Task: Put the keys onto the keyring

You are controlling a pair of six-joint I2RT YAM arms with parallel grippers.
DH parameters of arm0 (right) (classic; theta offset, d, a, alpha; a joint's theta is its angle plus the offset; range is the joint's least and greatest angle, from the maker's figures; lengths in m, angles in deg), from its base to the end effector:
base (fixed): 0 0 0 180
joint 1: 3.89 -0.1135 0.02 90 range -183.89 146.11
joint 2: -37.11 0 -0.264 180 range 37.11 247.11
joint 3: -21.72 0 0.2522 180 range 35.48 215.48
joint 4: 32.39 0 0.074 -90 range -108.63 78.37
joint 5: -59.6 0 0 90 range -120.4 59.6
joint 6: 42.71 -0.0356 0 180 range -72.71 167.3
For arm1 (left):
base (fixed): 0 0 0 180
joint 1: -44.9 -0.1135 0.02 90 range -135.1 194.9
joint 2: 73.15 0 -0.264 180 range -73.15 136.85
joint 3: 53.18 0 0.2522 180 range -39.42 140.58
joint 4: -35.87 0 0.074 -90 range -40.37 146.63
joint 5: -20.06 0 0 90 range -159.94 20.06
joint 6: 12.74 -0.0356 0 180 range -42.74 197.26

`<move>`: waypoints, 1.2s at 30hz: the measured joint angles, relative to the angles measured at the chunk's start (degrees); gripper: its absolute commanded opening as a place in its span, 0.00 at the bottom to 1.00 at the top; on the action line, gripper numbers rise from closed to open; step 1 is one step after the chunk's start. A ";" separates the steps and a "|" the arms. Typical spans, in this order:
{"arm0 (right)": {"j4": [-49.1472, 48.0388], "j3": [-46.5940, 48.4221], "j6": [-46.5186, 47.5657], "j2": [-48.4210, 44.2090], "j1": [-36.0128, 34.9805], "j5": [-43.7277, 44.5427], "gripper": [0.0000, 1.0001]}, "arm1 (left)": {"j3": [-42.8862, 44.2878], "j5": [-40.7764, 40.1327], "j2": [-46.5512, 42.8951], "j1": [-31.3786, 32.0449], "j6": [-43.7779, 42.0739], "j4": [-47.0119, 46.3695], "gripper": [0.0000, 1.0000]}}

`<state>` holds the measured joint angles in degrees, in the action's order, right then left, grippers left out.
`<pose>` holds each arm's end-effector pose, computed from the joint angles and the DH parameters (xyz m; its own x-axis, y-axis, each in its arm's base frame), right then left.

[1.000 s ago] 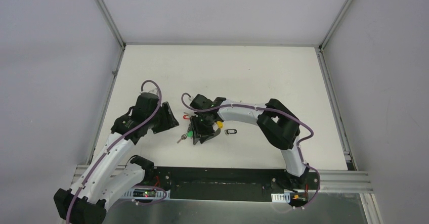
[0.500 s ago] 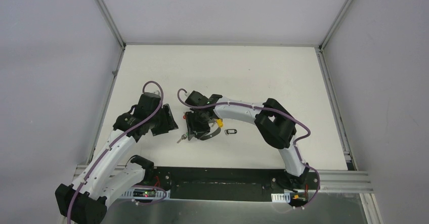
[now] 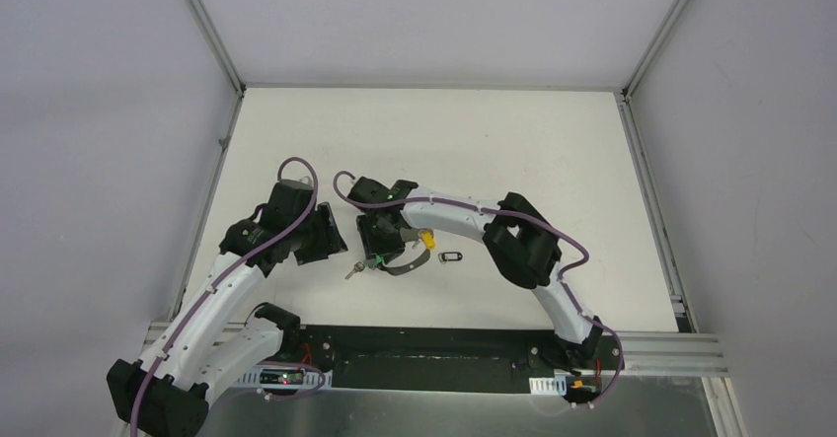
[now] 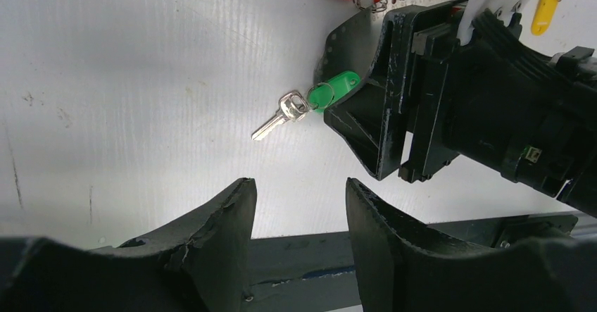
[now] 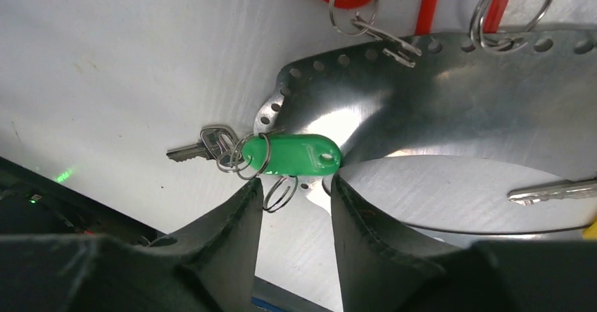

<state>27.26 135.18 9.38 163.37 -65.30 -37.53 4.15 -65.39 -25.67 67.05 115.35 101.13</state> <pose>0.2139 0.4017 0.1663 -0.9063 -0.3890 -0.1652 -0.4212 0.8631 0.2786 0.1399 -0.0600 0.2611 -0.8577 -0.3148 -0.4065 -0.1417 0.9048 -0.4016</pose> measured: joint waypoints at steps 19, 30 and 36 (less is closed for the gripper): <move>0.17 0.04 0.83 0.00 -0.83 1.64 0.00 | 0.22 -0.02 -0.81 0.00 0.02 0.59 0.51; -1.33 -3.98 5.46 -6.71 -0.87 -1.62 0.00 | 0.44 -0.24 -2.67 0.00 -0.17 1.36 0.52; -2.03 -4.92 8.44 -11.87 -0.87 -3.43 0.00 | 0.96 -0.61 -4.79 0.00 -1.11 1.68 0.52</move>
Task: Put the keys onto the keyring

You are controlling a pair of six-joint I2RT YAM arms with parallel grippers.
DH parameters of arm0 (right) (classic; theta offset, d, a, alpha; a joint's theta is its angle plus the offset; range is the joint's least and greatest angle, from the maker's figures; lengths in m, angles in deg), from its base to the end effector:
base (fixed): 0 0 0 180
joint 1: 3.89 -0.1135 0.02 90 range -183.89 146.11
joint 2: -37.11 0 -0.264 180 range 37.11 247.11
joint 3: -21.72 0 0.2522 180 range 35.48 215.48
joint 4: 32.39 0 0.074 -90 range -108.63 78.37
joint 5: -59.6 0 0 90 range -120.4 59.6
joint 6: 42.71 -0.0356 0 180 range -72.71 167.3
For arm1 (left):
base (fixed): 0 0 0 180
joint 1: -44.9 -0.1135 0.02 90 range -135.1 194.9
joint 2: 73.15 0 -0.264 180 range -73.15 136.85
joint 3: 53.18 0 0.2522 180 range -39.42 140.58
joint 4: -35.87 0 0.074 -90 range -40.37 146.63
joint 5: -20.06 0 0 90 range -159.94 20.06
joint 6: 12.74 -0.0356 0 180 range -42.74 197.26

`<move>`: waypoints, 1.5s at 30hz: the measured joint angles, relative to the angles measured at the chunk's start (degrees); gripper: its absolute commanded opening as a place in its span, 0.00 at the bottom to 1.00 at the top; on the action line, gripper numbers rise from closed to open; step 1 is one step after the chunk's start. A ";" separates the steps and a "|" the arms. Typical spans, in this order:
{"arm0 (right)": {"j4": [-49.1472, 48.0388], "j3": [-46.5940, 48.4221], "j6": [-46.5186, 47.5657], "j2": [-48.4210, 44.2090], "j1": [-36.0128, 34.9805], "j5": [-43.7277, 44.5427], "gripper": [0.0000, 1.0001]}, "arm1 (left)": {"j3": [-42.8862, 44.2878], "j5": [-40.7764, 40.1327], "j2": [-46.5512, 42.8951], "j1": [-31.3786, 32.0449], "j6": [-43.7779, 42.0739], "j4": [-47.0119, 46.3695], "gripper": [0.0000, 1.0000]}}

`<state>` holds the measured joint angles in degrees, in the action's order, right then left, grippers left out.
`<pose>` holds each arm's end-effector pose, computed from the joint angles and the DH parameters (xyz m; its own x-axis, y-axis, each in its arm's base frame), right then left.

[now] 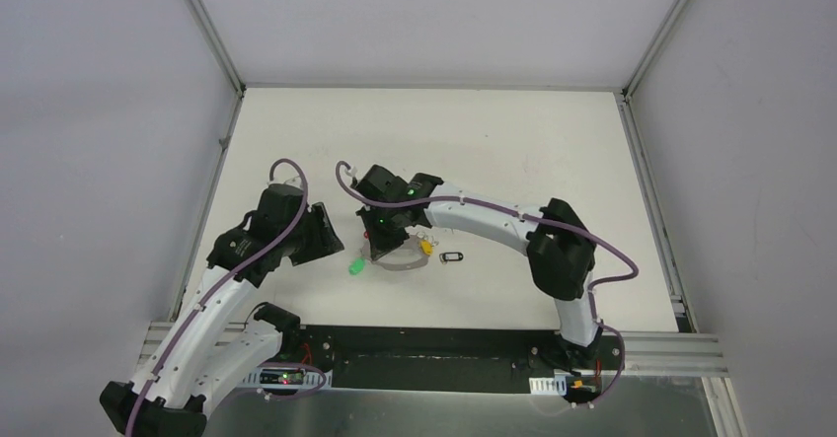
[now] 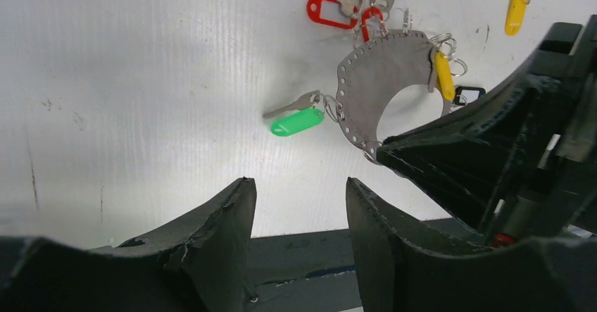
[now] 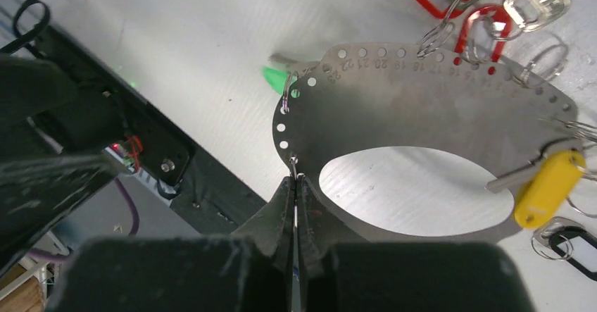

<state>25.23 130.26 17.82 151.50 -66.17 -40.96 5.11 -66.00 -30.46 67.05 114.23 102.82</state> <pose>0.1936 0.3824 0.2307 -0.8092 -0.5002 -0.3082 -0.5860 0.7247 0.3625 0.1262 -0.0540 0.2748 -0.8280 -0.3107 -0.4667 -0.1027 0.9024 -0.4185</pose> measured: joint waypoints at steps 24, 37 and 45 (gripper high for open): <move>-11.65 -19.82 23.39 -37.44 0.00 4.72 0.00 | 1.90 10.34 -11.39 0.00 -16.63 -13.31 0.55; -26.73 -31.76 28.13 -45.40 2.64 -2.75 0.00 | -10.78 33.09 -16.31 0.00 -17.77 -44.17 0.53; -33.18 -36.98 28.83 -49.09 5.77 -10.75 0.00 | -13.97 40.17 -16.09 0.00 -16.57 -55.21 0.49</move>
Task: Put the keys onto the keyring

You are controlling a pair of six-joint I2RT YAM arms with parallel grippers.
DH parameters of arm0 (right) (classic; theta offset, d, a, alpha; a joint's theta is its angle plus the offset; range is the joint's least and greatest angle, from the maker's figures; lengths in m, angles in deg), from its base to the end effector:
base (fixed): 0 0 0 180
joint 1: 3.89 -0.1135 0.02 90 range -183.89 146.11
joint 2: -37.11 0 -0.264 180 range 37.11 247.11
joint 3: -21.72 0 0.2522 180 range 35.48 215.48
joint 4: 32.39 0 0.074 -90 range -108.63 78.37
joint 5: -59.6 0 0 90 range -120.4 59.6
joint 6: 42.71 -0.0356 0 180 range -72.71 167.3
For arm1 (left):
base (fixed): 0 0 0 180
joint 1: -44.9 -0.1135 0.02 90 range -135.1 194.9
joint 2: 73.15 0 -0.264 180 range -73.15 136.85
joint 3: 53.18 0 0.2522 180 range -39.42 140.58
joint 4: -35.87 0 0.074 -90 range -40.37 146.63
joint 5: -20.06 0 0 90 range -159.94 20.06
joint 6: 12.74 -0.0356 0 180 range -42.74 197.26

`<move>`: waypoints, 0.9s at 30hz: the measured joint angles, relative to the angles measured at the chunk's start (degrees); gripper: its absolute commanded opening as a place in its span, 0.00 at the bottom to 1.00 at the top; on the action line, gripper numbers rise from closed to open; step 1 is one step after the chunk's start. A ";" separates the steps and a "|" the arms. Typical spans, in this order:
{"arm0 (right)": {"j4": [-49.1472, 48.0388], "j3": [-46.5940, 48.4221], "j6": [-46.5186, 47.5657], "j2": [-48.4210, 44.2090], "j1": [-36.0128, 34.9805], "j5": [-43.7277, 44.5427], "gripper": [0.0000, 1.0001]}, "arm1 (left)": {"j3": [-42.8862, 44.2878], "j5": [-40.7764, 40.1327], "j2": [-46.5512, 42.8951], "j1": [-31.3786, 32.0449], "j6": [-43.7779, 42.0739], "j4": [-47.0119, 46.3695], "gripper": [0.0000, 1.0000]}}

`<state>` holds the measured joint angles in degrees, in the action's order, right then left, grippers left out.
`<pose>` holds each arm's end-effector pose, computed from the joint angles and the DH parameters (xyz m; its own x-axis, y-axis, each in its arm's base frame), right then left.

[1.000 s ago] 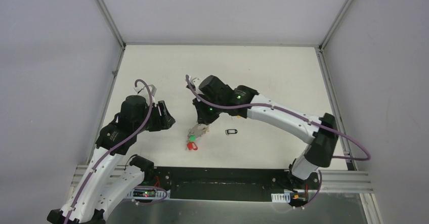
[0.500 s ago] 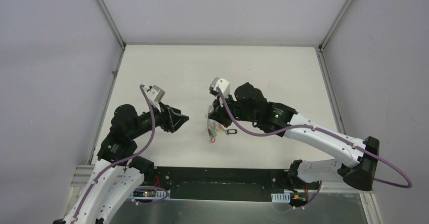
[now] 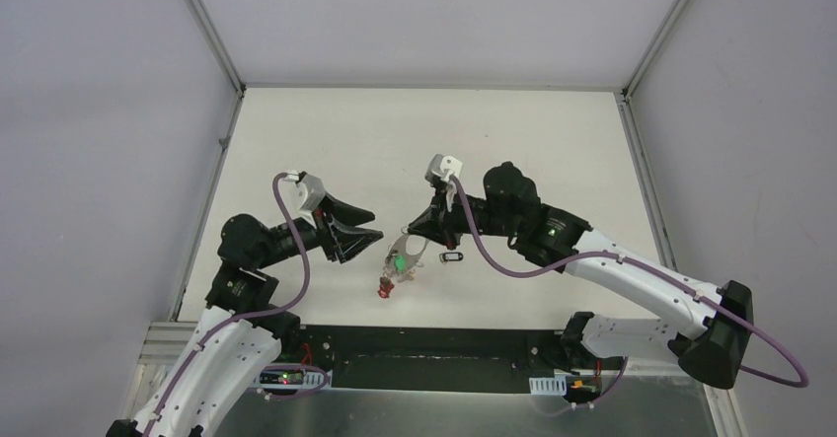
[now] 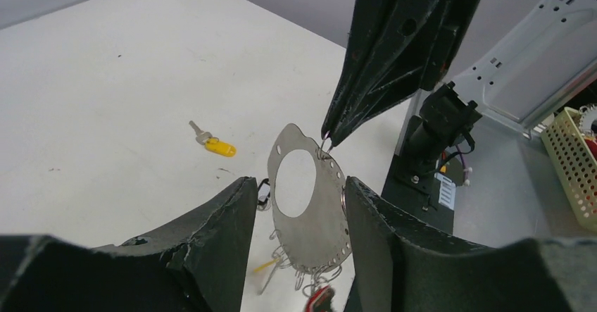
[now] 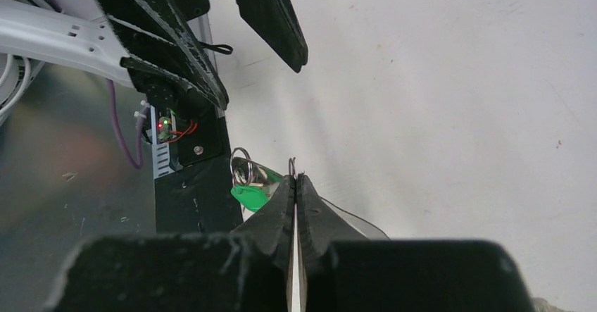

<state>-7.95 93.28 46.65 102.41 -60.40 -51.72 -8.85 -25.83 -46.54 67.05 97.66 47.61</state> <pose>0.1339 0.2258 0.3474 -0.1830 -0.2577 -0.9488 -0.9655 0.2288 0.1240 0.1048 -0.0694 0.3189 -0.2274 -0.1776 -0.9575 0.8883 0.3650 -0.2787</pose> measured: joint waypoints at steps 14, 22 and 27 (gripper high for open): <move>-9.44 -3.74 2.73 -0.90 1.09 -12.41 0.00 | -3.50 9.51 2.03 0.00 0.37 -12.76 0.36; -10.93 -3.74 2.67 -0.90 1.09 -13.44 0.00 | -3.52 12.07 2.86 0.07 1.53 -13.99 0.32; -11.30 -3.74 2.25 -0.81 1.09 -13.66 0.00 | -3.52 12.83 2.91 0.90 2.56 -14.27 0.28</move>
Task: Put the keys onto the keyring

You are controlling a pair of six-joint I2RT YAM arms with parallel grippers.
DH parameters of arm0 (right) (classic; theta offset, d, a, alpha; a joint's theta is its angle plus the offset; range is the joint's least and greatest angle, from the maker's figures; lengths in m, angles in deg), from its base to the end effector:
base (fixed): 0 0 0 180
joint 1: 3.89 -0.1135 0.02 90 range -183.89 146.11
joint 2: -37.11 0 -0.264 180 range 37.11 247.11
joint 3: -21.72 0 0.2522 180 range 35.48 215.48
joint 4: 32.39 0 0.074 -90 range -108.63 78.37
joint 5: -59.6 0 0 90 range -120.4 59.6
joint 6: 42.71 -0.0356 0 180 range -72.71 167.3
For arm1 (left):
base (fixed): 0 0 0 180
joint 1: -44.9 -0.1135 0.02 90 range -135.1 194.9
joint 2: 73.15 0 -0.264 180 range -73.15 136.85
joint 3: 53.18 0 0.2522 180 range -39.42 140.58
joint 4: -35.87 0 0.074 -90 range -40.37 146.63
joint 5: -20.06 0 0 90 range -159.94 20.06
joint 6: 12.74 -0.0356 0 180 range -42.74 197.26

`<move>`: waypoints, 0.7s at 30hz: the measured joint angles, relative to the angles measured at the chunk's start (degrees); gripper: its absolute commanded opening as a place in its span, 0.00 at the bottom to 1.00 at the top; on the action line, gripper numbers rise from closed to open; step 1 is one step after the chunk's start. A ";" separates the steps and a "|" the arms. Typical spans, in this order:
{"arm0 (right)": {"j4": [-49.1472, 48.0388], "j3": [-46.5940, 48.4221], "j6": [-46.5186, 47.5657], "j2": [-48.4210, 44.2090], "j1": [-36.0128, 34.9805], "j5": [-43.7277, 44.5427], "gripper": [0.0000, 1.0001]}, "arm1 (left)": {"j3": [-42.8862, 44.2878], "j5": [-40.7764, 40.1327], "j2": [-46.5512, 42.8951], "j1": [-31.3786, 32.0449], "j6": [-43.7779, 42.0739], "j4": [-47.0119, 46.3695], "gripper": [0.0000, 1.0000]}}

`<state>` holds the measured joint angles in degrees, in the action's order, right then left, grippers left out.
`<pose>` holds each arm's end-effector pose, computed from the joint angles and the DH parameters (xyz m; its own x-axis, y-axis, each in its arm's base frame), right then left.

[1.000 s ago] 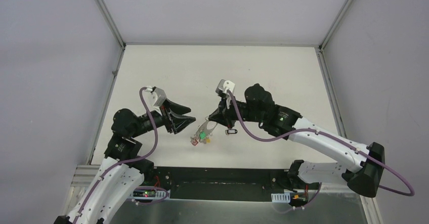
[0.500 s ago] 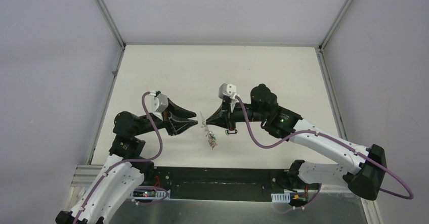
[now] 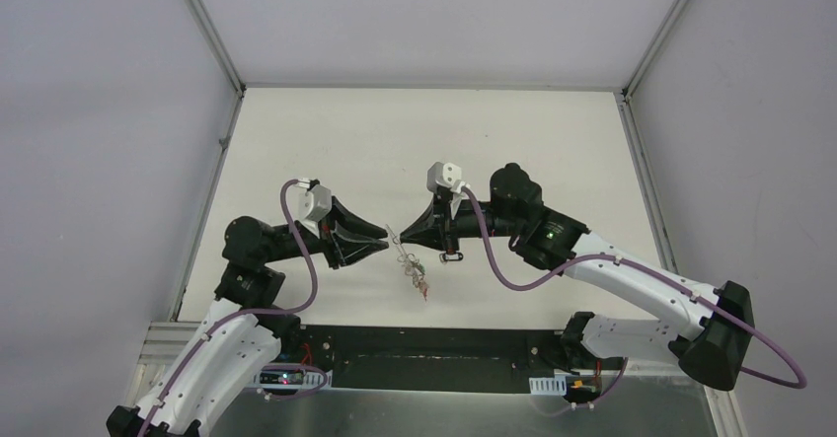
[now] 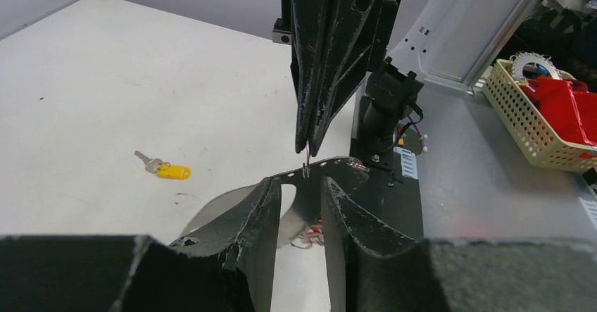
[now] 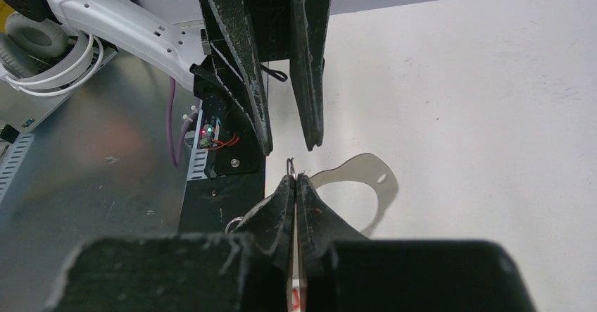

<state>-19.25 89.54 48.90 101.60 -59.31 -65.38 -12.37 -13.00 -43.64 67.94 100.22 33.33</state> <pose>0.1306 0.2254 0.3488 -0.0687 -0.1402 -0.9877 -0.9975 -0.0040 0.0700 0.1064 -0.0777 0.3153 -0.1727 -0.1578 -0.9723 0.9720 0.1325 -0.1942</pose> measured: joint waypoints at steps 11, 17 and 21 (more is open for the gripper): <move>-0.85 0.00 -1.03 0.92 0.04 -0.02 0.00 | 0.02 0.09 2.32 2.21 1.75 -0.55 0.28; -0.85 0.00 -2.32 0.96 0.04 -0.15 0.00 | 0.02 -0.48 3.65 3.28 1.99 -0.66 0.20; -0.85 0.00 -2.86 1.11 0.04 -0.28 0.00 | 0.02 -1.42 4.22 3.65 1.97 -0.72 0.16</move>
<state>-20.10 89.54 46.04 102.71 -59.26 -65.66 -12.35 -14.42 -39.42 71.59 102.19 32.61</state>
